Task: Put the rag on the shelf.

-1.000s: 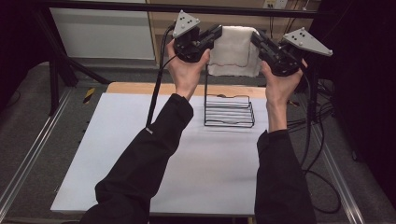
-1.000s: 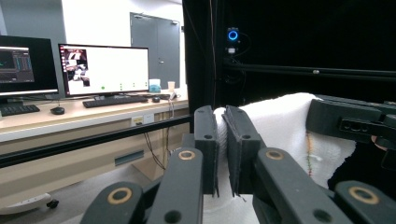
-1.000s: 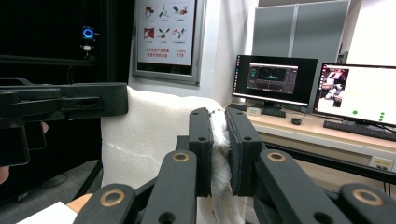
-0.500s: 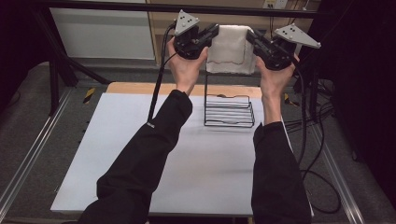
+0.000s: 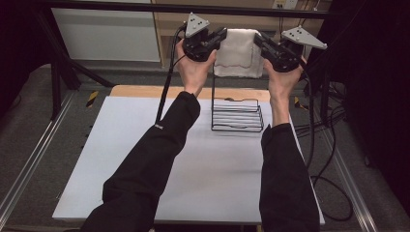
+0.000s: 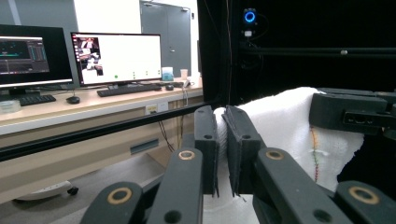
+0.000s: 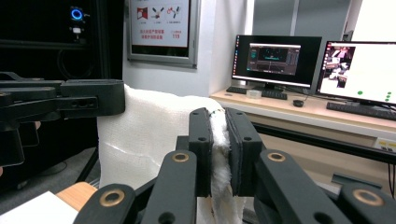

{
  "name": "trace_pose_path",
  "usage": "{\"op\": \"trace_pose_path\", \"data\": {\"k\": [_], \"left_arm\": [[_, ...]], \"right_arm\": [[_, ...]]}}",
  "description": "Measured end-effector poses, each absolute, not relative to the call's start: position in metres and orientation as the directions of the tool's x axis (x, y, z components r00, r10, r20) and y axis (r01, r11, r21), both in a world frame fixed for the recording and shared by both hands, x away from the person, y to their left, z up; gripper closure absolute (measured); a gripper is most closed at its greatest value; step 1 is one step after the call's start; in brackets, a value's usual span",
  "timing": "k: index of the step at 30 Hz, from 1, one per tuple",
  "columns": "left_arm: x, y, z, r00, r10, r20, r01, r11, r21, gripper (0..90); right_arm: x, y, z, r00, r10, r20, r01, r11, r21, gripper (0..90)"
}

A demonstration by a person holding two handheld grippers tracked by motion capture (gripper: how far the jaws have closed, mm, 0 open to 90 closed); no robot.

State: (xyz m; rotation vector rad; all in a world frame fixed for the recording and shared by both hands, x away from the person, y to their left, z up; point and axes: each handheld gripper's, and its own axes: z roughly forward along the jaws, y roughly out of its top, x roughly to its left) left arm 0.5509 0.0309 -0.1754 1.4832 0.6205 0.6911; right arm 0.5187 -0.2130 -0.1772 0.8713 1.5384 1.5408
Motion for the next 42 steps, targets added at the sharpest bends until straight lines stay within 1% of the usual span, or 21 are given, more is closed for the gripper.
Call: {"op": "trace_pose_path", "data": {"k": [15,30,42], "left_arm": [[0.547,0.021,-0.201,0.703,0.709,0.063,-0.002,-0.086,0.996,83.6],[0.535,0.021,-0.219,0.727,0.685,0.056,0.020,-0.102,0.995,83.5],[0.523,0.024,-0.226,0.746,0.665,0.047,0.043,-0.118,0.992,83.4]], "right_arm": [[0.517,-0.227,-0.204,-0.467,0.883,-0.042,0.000,0.047,0.999,81.7],[0.504,-0.229,-0.218,-0.467,0.883,-0.054,0.028,0.075,0.997,81.5],[0.493,-0.232,-0.226,-0.489,0.870,-0.057,0.040,0.088,0.995,80.8]]}}
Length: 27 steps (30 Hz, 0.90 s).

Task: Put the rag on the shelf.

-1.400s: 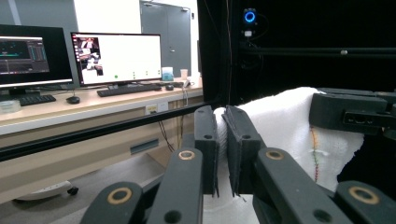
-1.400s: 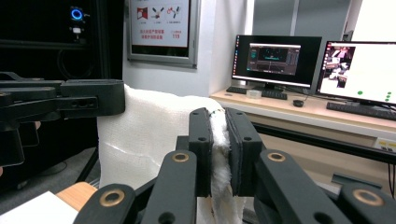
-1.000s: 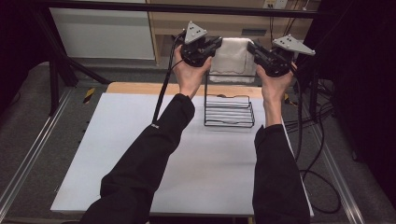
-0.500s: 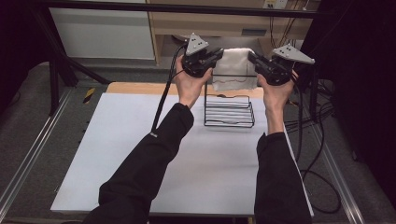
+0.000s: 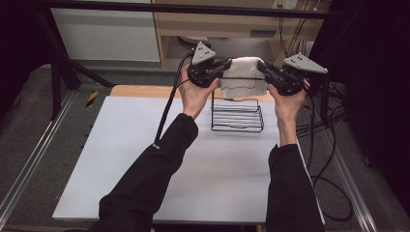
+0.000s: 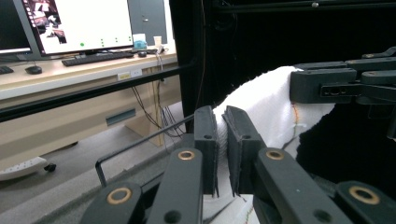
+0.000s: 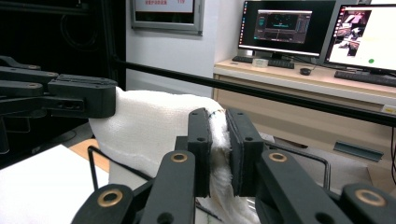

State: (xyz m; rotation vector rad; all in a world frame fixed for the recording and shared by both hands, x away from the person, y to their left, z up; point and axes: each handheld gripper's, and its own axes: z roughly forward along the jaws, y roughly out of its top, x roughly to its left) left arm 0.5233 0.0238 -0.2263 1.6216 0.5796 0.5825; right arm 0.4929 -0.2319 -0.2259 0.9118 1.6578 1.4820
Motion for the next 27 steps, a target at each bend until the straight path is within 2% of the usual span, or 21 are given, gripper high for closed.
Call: {"op": "trace_pose_path", "data": {"k": [19,27], "left_arm": [[0.503,0.026,-0.232,0.769,0.637,0.051,0.067,-0.160,0.985,83.0],[0.497,0.026,-0.236,0.772,0.633,0.059,0.068,-0.175,0.982,83.0]], "right_arm": [[0.464,-0.235,-0.230,-0.520,0.850,-0.087,0.083,0.152,0.985,78.0],[0.456,-0.235,-0.232,-0.532,0.841,-0.097,0.109,0.182,0.977,81.2]]}}
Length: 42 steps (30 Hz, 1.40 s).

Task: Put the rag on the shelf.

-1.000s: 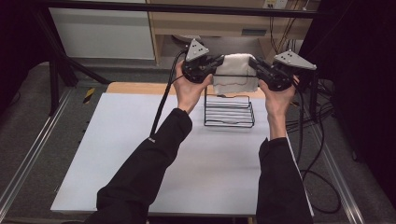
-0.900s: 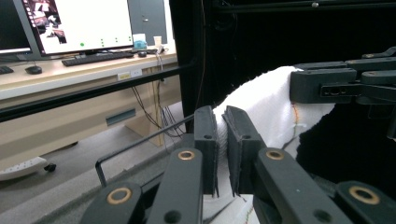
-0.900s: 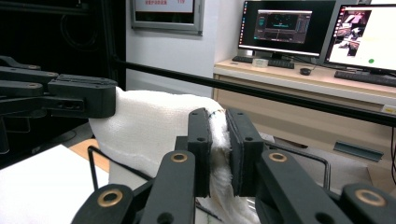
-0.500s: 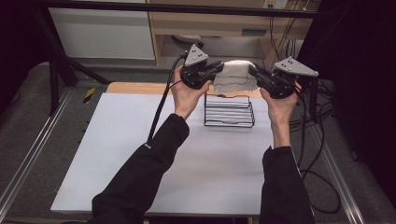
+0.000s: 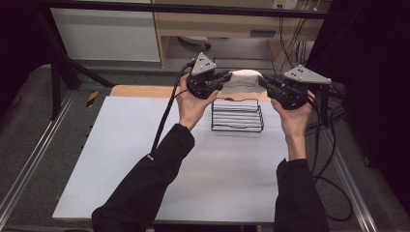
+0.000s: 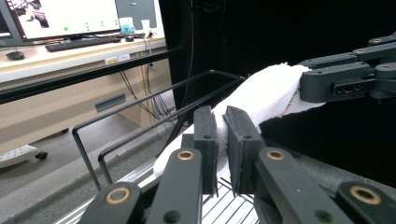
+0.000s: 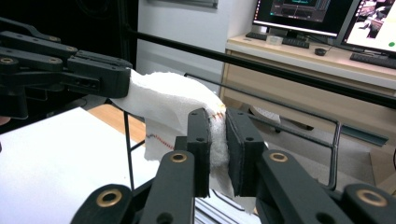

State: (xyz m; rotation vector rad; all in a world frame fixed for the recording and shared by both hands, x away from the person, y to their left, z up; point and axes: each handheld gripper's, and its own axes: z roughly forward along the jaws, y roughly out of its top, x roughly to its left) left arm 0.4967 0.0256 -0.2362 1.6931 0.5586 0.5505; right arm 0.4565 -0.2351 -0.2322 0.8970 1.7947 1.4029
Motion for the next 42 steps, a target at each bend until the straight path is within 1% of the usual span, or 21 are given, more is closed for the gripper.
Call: {"op": "trace_pose_path", "data": {"k": [9,16,22,27,30,34,36,38,42], "left_arm": [[0.492,0.026,-0.240,0.774,0.630,0.064,0.070,-0.186,0.980,82.1],[0.495,0.026,-0.242,0.772,0.632,0.070,0.073,-0.198,0.977,81.4],[0.493,0.027,-0.242,0.785,0.616,0.057,0.093,-0.209,0.974,79.4],[0.490,0.036,-0.232,0.791,0.611,0.035,0.110,-0.198,0.974,77.7],[0.490,0.042,-0.222,0.778,0.628,0.022,0.115,-0.177,0.977,78.3],[0.494,0.042,-0.211,0.770,0.638,0.006,0.139,-0.177,0.974,84.6],[0.496,0.037,-0.208,0.779,0.626,-0.008,0.158,-0.184,0.970,88.6],[0.499,0.032,-0.209,0.792,0.610,-0.032,0.181,-0.184,0.966,89.6],[0.504,0.022,-0.217,0.791,0.611,-0.034,0.209,-0.218,0.953,89.7]], "right_arm": [[0.452,-0.236,-0.238,-0.537,0.838,-0.103,0.102,0.185,0.977,81.7],[0.456,-0.234,-0.245,-0.535,0.838,-0.104,0.103,0.187,0.977,81.7],[0.457,-0.237,-0.250,-0.543,0.834,-0.102,0.110,0.191,0.975,81.8],[0.457,-0.237,-0.252,-0.542,0.833,-0.106,0.108,0.194,0.975,82.1],[0.457,-0.237,-0.253,-0.541,0.834,-0.108,0.110,0.197,0.974,82.1],[0.457,-0.237,-0.255,-0.542,0.833,-0.109,0.110,0.199,0.974,82.0],[0.457,-0.237,-0.256,-0.543,0.833,-0.107,0.110,0.198,0.974,82.0],[0.457,-0.237,-0.257,-0.545,0.831,-0.109,0.108,0.199,0.974,82.0],[0.457,-0.237,-0.258,-0.548,0.829,-0.111,0.108,0.201,0.974,81.8]]}}
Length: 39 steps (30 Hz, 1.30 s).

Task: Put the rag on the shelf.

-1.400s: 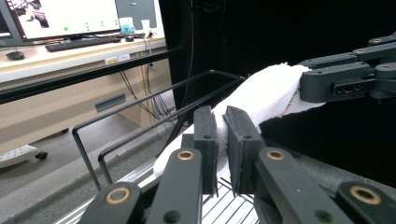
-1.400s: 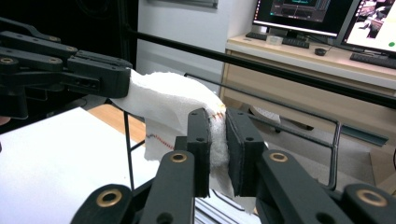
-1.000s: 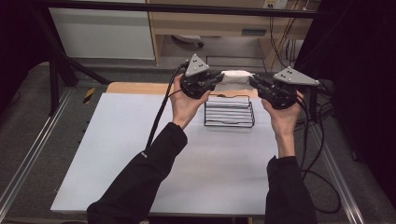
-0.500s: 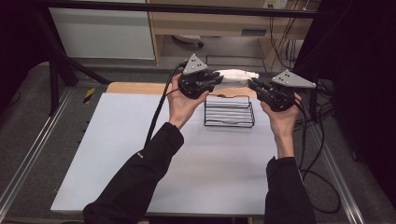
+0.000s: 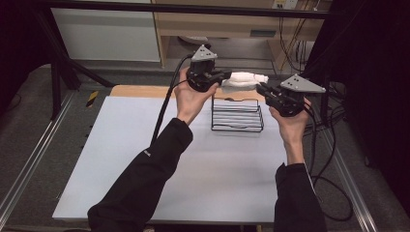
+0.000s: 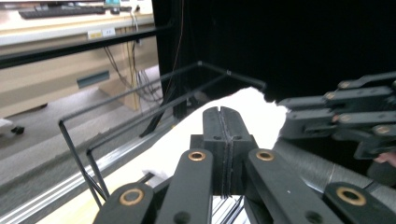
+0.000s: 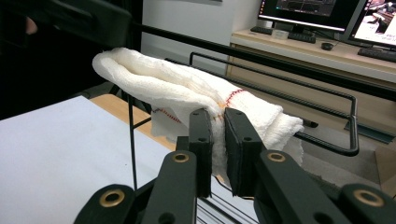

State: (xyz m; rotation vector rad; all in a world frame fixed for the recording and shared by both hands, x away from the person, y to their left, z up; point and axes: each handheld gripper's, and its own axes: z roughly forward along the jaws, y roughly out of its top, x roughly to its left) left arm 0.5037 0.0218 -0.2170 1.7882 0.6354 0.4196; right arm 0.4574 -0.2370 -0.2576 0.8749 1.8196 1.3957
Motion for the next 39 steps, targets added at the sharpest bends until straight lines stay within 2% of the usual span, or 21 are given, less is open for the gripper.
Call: {"op": "trace_pose_path", "data": {"k": [10,17,26,28,31,33,39], "left_arm": [[0.502,0.018,-0.235,0.812,0.584,-0.010,0.217,-0.286,0.933,89.7],[0.506,0.018,-0.241,0.809,0.588,-0.009,0.228,-0.300,0.926,89.8],[0.506,0.014,-0.245,0.803,0.595,0.021,0.221,-0.331,0.917,90.0],[0.507,0.014,-0.246,0.802,0.597,0.021,0.224,-0.333,0.916,90.0],[0.507,0.013,-0.249,0.800,0.599,0.022,0.222,-0.331,0.917,90.0],[0.508,0.013,-0.251,0.799,0.600,0.030,0.219,-0.337,0.916,90.0],[0.512,0.012,-0.259,0.797,0.604,0.033,0.218,-0.338,0.915,90.0]], "right_arm": [[0.457,-0.238,-0.262,-0.554,0.825,-0.115,0.117,0.213,0.970,78.7],[0.454,-0.240,-0.261,-0.564,0.819,-0.103,0.144,0.220,0.965,70.0],[0.447,-0.238,-0.251,-0.578,0.810,-0.097,0.115,0.199,0.973,60.1],[0.447,-0.236,-0.250,-0.583,0.806,-0.099,0.116,0.203,0.972,63.3],[0.451,-0.234,-0.252,-0.592,0.803,-0.073,0.147,0.197,0.969,77.8],[0.455,-0.233,-0.256,-0.592,0.804,-0.057,0.166,0.191,0.968,83.4],[0.471,-0.231,-0.268,-0.556,0.831,-0.025,0.221,0.177,0.959,89.4]]}}
